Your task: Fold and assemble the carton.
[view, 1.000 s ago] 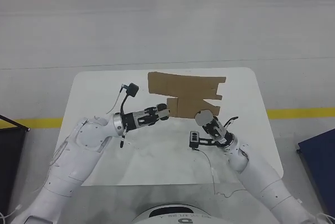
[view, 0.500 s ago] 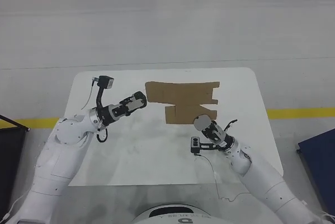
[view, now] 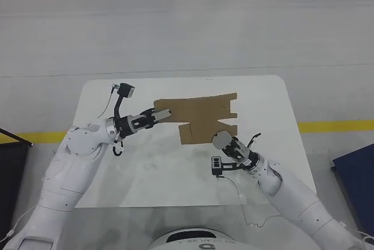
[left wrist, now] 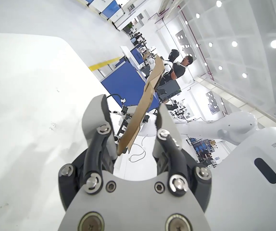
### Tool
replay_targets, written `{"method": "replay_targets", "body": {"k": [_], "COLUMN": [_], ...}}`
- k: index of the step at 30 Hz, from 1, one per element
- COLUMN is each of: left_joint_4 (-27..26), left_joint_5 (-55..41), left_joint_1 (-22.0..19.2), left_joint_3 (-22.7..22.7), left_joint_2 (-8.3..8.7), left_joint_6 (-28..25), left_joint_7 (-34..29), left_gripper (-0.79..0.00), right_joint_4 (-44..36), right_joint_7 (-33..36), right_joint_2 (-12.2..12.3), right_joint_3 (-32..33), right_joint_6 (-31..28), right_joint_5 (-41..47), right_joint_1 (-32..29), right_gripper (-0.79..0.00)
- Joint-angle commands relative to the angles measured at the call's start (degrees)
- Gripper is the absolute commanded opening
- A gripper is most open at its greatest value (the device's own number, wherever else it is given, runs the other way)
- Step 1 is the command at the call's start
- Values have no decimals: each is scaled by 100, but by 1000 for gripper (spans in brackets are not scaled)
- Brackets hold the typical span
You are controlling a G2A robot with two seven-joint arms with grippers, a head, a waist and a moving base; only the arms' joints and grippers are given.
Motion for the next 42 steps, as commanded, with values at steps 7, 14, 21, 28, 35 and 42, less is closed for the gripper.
{"method": "replay_targets", "body": {"k": [7, 14, 21, 28, 35, 42], "left_joint_4": [19, 56, 213, 593, 253, 109], "left_joint_5": [60, -143, -1555, -1756, -60, 407], "left_joint_1": [-16, 48, 144, 41, 19, 125], "left_joint_3": [86, 116, 140, 154, 352, 369], "left_joint_2": [-4, -13, -53, -82, -89, -95], "left_joint_6": [-2, 141, 362, 719, 740, 643], "left_joint_7": [-13, 114, -65, 45, 701, 1014], "left_gripper": [-785, -785, -785, -785, -785, -785], "right_joint_4": [54, 71, 275, 654, 983, 983], "right_joint_7": [-87, 165, 675, 1509, 2529, 2529], "right_joint_2": [44, 49, 61, 50, -45, -45], "right_joint_3": [-124, -222, -329, -234, 166, 166], "right_joint_6": [0, 0, 0, 0, -609, -609], "right_joint_5": [128, 189, 379, -147, -1506, -1506], "right_joint_1": [91, 166, 249, 324, 216, 216], "right_gripper": [-785, -9, 0, 0, 0, 0]}}
